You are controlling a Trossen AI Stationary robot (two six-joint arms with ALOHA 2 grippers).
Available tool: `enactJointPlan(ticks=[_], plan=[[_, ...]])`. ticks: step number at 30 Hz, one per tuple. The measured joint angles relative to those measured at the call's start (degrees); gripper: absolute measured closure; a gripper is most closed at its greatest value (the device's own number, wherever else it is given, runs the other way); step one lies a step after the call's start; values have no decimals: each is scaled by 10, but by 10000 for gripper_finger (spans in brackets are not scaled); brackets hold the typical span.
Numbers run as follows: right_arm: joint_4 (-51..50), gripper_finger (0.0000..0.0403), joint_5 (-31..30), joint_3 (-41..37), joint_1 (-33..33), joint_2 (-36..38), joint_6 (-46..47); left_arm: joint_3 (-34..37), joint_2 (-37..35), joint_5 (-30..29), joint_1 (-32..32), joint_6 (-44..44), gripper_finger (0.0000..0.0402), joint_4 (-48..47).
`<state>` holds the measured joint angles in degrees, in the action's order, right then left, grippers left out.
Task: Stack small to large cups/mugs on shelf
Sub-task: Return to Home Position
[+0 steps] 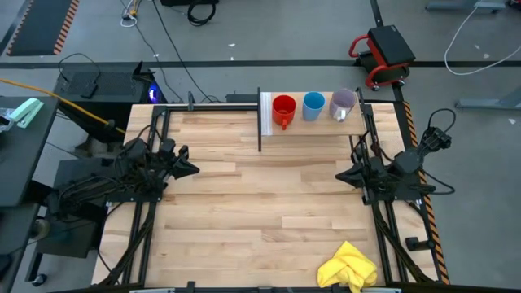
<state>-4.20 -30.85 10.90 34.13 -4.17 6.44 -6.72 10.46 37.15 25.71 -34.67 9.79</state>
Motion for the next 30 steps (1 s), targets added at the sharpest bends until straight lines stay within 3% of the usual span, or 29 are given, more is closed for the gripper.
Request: enactJointPlan(ticks=[10,30], plan=[[-24,392,0,0,0,-6,54,0,0,0,0,-6,368,-3],[-24,392,0,0,0,-6,54,0,0,0,0,-7,374,-3]])
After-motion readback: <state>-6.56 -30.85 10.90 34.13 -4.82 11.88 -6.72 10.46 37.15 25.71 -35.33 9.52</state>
